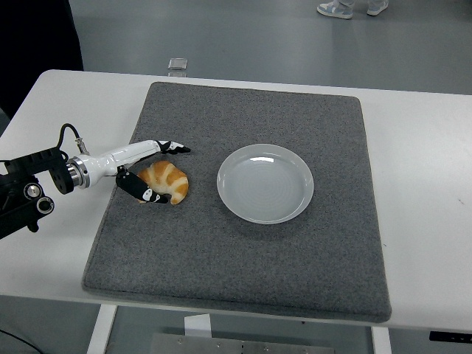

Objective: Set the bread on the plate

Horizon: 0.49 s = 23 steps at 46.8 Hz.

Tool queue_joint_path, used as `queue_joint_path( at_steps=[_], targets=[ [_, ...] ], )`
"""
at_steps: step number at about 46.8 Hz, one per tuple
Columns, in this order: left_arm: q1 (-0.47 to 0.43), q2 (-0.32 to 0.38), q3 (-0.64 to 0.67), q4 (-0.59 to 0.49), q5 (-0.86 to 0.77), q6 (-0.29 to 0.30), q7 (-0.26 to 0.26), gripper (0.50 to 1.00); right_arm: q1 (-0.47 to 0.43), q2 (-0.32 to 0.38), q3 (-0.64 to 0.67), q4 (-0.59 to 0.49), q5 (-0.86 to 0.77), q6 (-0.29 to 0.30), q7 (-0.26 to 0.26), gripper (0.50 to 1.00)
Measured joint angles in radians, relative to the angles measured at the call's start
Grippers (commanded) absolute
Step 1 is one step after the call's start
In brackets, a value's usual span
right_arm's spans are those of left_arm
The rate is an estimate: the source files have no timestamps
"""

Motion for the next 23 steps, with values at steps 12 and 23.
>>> queue_joint_path(
  at_steps=[12, 23],
  targets=[
    [-0.018, -0.001, 0.022, -0.001, 0.032, -0.002, -0.001, 0.799, 0.0, 0.0, 0.001, 0.0, 0.0, 0.0, 0.0, 0.952],
    [-0.018, 0.003, 0.023, -0.008, 0.038, -0.005, -0.012, 0.782, 0.0, 0.0, 0.001, 0.0, 0.0, 0.0, 0.0, 0.954]
  ],
)
